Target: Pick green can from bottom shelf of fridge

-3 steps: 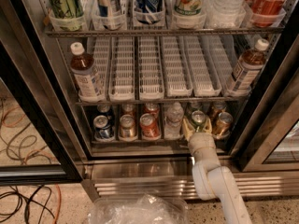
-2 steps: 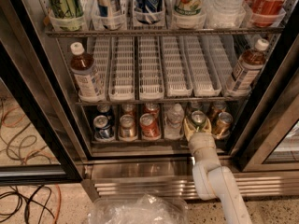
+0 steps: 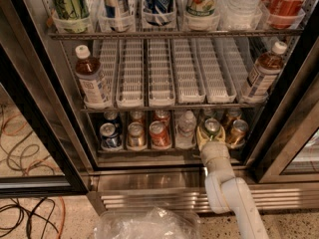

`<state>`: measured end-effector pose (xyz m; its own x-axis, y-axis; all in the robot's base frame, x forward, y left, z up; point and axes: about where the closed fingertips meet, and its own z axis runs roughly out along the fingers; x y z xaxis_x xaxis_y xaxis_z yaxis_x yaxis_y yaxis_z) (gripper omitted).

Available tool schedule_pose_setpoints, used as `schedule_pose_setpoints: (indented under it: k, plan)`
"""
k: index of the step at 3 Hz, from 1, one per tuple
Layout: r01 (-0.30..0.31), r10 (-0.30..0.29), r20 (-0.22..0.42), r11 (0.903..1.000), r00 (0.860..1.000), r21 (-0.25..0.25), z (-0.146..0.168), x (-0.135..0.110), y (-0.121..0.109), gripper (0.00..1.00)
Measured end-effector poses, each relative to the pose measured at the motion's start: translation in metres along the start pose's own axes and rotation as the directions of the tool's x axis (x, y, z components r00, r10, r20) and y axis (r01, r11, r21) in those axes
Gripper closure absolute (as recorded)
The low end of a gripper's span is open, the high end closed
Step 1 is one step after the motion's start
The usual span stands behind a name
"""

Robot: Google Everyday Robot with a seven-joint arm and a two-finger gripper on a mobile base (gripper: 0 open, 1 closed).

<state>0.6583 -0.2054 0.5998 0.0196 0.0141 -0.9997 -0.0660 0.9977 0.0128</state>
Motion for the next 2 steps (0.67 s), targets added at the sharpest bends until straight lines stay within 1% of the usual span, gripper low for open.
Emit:
schedule_pose_setpoints:
  k: [1, 2]
  plan:
    - [-0.008, 0.008, 0.015, 0.9999, 1.0, -0.009, -0.0067, -0.0079, -0.0015, 1.0]
    - [0.02, -0.02, 0.002, 0.9995, 1.0, -0.023, -0.0121, -0.0175, -0.0036, 1.0]
